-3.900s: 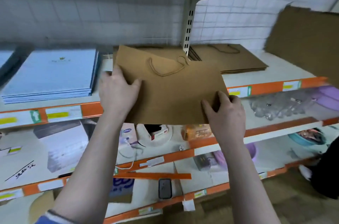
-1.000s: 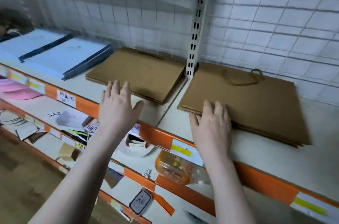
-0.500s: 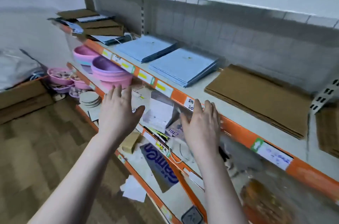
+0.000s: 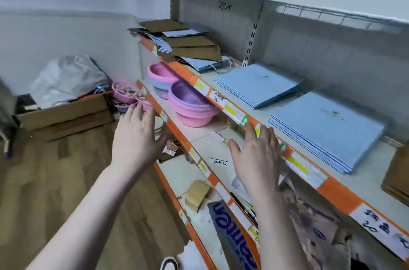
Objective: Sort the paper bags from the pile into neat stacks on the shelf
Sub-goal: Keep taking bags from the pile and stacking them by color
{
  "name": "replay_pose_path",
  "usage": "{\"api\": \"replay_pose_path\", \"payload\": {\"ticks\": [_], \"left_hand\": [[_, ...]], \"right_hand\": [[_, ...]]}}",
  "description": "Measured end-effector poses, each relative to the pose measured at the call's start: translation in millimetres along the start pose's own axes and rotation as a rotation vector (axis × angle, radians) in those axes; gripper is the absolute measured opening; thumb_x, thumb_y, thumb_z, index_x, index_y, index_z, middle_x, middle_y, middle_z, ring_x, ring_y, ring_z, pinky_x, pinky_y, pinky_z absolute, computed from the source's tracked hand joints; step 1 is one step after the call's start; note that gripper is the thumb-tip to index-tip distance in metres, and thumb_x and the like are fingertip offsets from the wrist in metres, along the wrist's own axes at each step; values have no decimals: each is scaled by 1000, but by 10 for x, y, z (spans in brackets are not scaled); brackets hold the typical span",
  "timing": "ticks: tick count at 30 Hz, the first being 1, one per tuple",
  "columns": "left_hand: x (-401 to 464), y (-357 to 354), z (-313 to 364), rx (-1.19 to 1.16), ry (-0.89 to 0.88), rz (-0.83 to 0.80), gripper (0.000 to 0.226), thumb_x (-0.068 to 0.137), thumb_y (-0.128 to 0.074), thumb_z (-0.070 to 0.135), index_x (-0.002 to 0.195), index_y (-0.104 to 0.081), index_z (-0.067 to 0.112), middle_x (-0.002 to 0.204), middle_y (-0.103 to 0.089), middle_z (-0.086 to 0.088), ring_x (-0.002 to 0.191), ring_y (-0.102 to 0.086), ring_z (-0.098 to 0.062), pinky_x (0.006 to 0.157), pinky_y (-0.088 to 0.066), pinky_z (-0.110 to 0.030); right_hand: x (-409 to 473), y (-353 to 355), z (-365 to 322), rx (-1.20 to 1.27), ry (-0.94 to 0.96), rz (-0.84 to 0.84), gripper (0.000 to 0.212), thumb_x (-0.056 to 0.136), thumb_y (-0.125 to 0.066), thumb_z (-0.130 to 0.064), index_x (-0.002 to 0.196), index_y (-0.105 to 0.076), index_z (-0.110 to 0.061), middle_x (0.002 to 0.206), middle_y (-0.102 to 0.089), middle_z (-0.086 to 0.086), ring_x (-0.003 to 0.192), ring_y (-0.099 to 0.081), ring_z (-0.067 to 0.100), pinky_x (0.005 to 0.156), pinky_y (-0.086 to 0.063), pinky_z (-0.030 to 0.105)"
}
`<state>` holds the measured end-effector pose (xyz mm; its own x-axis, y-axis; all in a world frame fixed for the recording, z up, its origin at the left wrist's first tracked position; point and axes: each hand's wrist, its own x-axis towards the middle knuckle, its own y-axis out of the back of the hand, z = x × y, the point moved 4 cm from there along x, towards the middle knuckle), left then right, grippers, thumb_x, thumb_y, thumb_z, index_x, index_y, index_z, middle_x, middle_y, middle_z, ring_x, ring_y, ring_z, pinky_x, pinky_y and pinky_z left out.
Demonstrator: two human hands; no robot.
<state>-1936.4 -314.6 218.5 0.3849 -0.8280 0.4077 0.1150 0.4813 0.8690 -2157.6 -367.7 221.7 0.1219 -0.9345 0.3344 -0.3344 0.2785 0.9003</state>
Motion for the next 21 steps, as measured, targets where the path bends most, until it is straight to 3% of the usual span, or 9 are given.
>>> {"api": "replay_pose_path", "payload": {"ticks": [7,14,21], "left_hand": [[1419,-277,-546,50,-7,-48,66,83,-64,39,137,-44,6,141,-43,-19,133,-34,-34,109,-28,-40],[2609,-409,-1044,41,-18,3,64,81,-69,33,132,-48,0,132,-50,-24,124,-44,-41,103,-36,-46],[3635,-751,-1626,-47,-66,-20,68,88,-57,41,145,-33,11,149,-33,-15,140,-26,-29,112,-21,-38]], "right_hand": [[1375,-680,-760,112,0,27,53,86,-61,-31,129,-51,-3,121,-51,27,119,-44,42,99,-37,49],[2496,-1118,-1542,91,38,-4,58,91,-52,-39,140,-39,-10,135,-43,19,128,-37,34,106,-32,42],[3185,-1614,-2197,94,-23,18,59,90,-56,-36,139,-41,-7,137,-42,23,129,-35,37,108,-25,42]]}}
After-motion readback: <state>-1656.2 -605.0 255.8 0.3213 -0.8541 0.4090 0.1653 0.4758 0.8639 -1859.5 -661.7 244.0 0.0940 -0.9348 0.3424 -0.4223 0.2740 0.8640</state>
